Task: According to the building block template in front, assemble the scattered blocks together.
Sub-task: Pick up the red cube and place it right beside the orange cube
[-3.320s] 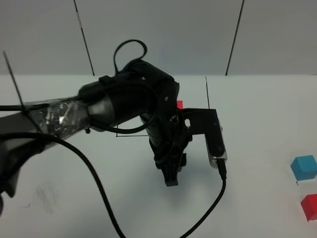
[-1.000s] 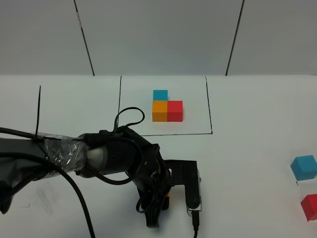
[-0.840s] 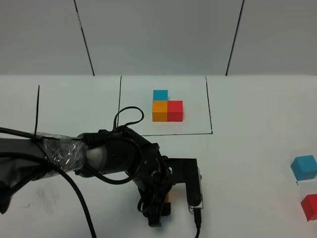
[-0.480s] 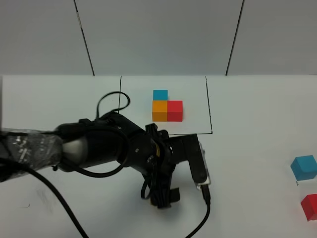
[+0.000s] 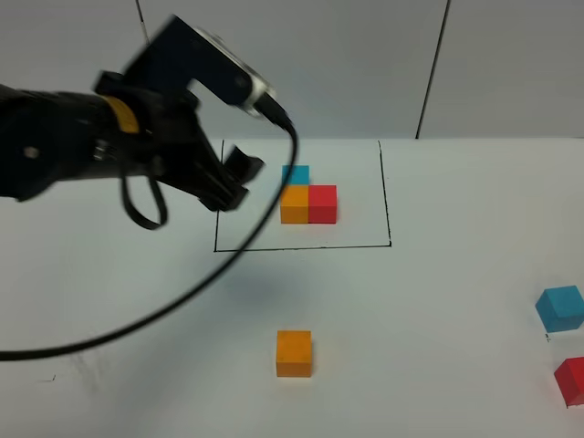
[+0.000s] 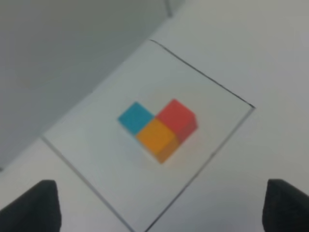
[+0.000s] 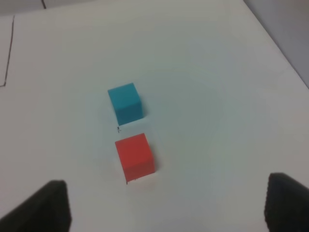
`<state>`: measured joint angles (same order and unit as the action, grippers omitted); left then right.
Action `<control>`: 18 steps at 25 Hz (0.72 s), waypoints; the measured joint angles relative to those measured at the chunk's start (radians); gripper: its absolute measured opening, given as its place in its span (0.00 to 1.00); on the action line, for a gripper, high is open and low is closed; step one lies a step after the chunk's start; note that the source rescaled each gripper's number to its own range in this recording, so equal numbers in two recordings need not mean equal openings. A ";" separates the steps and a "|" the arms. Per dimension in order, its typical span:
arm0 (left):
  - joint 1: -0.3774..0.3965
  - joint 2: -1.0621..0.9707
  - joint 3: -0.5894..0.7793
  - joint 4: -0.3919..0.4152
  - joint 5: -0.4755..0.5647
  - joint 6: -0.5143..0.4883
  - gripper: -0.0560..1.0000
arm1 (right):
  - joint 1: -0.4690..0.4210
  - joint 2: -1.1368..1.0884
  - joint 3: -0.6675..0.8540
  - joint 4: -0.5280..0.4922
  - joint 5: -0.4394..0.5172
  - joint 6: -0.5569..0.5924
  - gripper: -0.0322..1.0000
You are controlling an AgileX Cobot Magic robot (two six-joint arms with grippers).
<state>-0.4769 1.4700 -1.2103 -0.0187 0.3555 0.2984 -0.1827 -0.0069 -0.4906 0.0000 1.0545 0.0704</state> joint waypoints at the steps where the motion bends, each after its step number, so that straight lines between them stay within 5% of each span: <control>1: 0.043 -0.032 0.000 0.001 0.016 -0.031 0.79 | 0.000 0.000 0.000 0.000 0.000 0.000 0.67; 9: 0.308 -0.250 0.000 0.158 0.193 -0.087 0.72 | 0.000 0.000 0.000 0.000 0.000 0.000 0.68; 18: 0.427 -0.515 0.000 0.232 0.480 -0.054 0.69 | 0.000 0.000 0.000 0.000 0.000 0.000 0.68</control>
<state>-0.0495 0.9554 -1.2103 0.2136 0.8356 0.2444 -0.1827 -0.0069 -0.4906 0.0000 1.0545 0.0704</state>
